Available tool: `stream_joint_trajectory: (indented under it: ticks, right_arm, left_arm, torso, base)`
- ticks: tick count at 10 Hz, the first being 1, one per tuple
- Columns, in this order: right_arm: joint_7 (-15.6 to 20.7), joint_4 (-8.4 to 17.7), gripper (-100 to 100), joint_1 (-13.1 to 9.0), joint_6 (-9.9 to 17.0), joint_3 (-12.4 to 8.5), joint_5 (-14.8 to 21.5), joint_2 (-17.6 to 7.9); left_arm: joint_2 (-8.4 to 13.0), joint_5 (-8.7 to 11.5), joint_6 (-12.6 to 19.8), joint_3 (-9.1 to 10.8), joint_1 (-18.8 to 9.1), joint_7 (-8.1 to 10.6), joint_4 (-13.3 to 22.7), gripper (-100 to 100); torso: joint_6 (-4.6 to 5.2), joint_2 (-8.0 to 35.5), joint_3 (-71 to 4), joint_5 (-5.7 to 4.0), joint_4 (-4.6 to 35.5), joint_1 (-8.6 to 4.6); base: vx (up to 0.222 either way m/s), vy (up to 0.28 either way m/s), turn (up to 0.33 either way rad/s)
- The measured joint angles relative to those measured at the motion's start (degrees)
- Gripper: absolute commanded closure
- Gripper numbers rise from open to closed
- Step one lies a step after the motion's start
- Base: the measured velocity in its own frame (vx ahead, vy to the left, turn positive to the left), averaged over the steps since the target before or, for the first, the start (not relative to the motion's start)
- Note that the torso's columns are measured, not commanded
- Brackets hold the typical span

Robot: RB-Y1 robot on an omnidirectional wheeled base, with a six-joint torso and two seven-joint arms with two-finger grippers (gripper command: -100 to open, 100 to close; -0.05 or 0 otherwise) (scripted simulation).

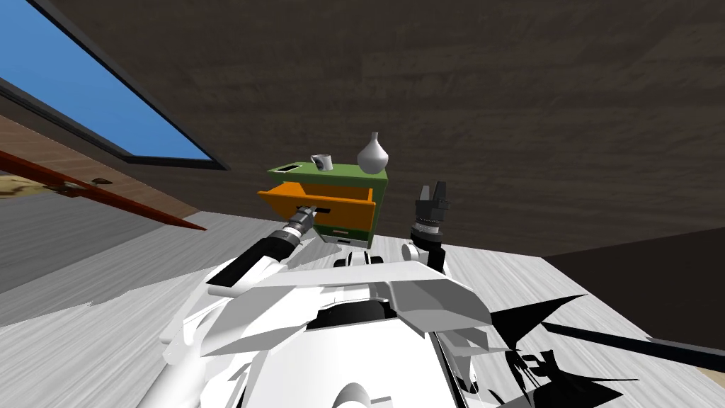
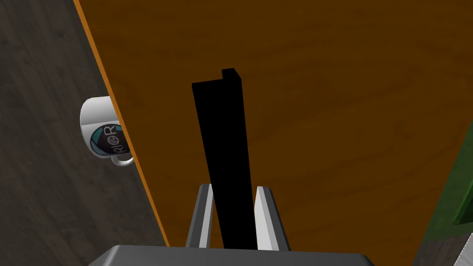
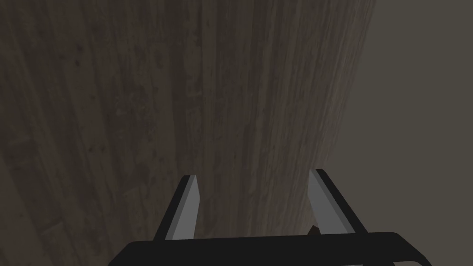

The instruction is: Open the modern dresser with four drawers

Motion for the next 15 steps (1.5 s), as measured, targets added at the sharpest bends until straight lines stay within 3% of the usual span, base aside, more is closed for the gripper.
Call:
stream_joint_trajectory:
  ticks: [1,4,10,11,15]
  right_arm:
    - [0.0,0.0,0,0.0,0.0,0.0,0.0,0.0]
    - [0.0,0.0,0,0.0,0.0,0.0,0.0,0.0]
    - [0.0,0.0,0,0.0,0.0,0.0,0.0,0.0]
    - [0.0,0.0,0,0.0,0.0,0.0,0.0,0.0]
    - [0.0,0.0,0,0.0,0.0,0.0,0.0,0.0]
  left_arm:
    - [0.4,0.2,-0.2,0.22,-0.2,0.2,0.1,-100]
    - [3.5,3.2,4.2,3.66,-4.7,2.78,0.0,-100]
    - [7.9,7.6,13.3,8.15,-13.0,7.3,0.3,-100]
    - [8.0,7.7,13.7,8.2,-13.2,7.47,0.4,0]
    - [8.0,7.7,14.0,8.03,-12.8,7.48,0.8,0]
  torso:
    - [0.02,0.1,0.1,0.01,0.0,-0.09]
    - [0.04,-0.5,-0.3,0.04,-0.2,-0.04]
    - [-0.1,0.3,0.1,-0.21,0.4,-0.07]
    - [-0.05,0.3,0.2,-0.13,0.3,-0.09]
    - [0.04,-0.1,0.0,-0.01,0.0,-0.07]
  base:
    - [-0.104,-0.008,-0.017]
    - [-0.025,-0.024,-0.021]
    - [-0.033,-0.022,-0.02]
    - [0.0,0.0,0.0]
    - [0.0,0.0,0.0]
